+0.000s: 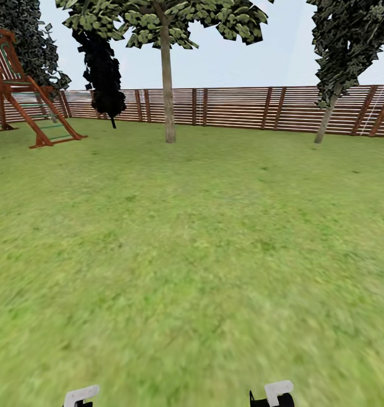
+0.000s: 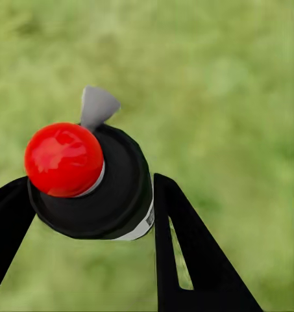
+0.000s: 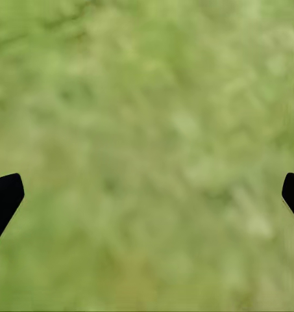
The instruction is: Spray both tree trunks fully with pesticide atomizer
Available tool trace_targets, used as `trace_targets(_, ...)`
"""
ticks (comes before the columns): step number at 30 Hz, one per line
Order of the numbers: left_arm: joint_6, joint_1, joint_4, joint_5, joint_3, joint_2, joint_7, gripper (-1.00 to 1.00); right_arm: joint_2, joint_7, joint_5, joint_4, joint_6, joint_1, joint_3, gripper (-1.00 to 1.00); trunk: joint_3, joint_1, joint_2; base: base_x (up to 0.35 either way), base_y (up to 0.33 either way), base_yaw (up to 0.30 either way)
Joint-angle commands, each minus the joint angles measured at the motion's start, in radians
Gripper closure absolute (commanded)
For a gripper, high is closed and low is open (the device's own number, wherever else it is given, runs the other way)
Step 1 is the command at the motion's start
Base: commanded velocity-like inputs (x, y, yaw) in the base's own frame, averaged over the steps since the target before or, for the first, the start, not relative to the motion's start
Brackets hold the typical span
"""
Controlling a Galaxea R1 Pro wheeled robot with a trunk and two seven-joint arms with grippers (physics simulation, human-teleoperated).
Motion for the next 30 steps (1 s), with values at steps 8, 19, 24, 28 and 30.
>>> trace_targets(8,-0.004,-0.001,0.001,-0.005,0.002,0.0,0.003,1.0,0.0,-0.01,0.006,0.001,0.0,-0.001,0.008,-1.0,-0.001,0.0,0.0,0.34,0.0,0.0)
trace_targets(19,-0.004,-0.001,0.001,-0.005,0.002,0.0,0.003,1.0,0.0,-0.01,0.006,0.001,0.001,-0.001,0.008,-1.0,-0.001,0.0,0.0,0.34,0.0,0.0)
trace_targets(24,-0.004,-0.001,0.001,-0.005,0.002,0.0,0.003,1.0,0.0,-0.01,0.006,0.001,0.0,-0.001,0.008,-1.0,-0.001,0.0,0.0,0.34,0.0,0.0)
trace_targets(28,-0.004,-0.001,0.001,-0.005,0.002,0.0,0.003,1.0,0.0,-0.01,0.006,0.001,0.0,-0.001,0.008,-1.0,-0.001,0.0,0.0,0.34,0.0,0.0)
trace_targets(30,-0.004,-0.001,0.001,-0.005,0.002,0.0,0.003,1.0,0.0,-0.01,0.006,0.001,0.0,-0.001,0.008,-1.0,-0.001,0.0,0.0,0.34,0.0,0.0)
